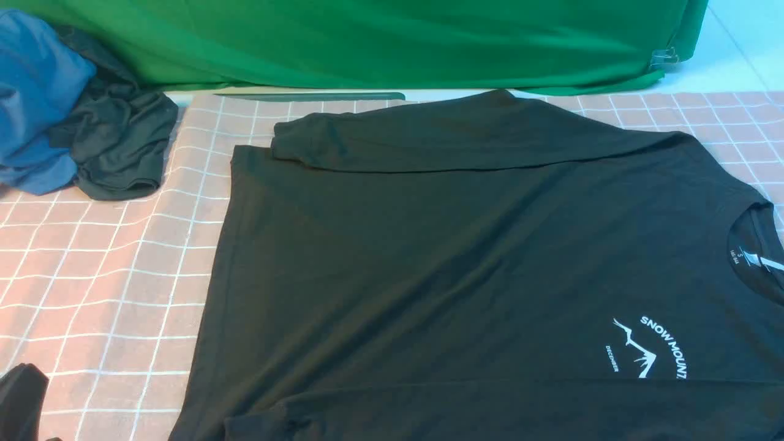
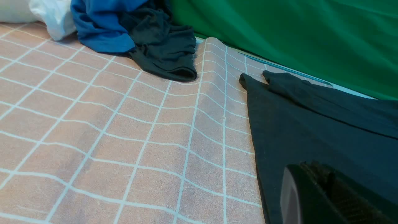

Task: Fold a long-sleeved shirt over a pink coffee tablecloth.
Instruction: 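Grasp the left edge of the dark T-shirt lying flat on the table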

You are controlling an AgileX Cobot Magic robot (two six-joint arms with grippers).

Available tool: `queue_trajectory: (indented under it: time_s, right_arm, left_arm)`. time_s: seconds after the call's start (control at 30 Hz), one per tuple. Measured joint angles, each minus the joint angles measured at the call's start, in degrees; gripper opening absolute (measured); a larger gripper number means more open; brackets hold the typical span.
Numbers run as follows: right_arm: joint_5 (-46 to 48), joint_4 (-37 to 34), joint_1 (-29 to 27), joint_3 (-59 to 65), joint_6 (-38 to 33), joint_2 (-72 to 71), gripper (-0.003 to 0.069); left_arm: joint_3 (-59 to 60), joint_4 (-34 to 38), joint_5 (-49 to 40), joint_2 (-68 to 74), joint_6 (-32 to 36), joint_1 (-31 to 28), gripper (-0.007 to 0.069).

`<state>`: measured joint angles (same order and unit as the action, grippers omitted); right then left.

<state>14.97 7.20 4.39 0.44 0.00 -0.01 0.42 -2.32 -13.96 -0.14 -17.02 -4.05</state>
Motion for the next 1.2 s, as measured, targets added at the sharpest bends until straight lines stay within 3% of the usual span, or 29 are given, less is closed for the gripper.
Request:
queue_trajectory:
  time_s: [0.67,0.73,0.97,1.07,1.2]
  right_arm:
    - [0.00,0.00,0.00,0.00,0.00,0.00,0.0247]
    - [0.00,0.00,0.00,0.00,0.00,0.00,0.0247]
    - [0.00,0.00,0.00,0.00,0.00,0.00,0.0247]
    - [-0.05,0.00,0.00,0.00,0.00,0.00,0.0247]
    - [-3.71,-1.47,0.06,0.00,3.27,0.00,0.0247]
  left_arm:
    - [0.00,-0.31,0.48,0.00,0.00,0.00,0.0014]
    - [0.00,1.46,2.51,0.00,-0.63,0.00,0.0014]
    - [0.00,24.51,18.79,0.00,-7.45,0.00,0.0014]
    - [0.00,27.67,23.52,0.00,-10.91,0.00,0.0014]
    - [0.00,28.17,33.21,0.00,-21.81,0.00,0.0014]
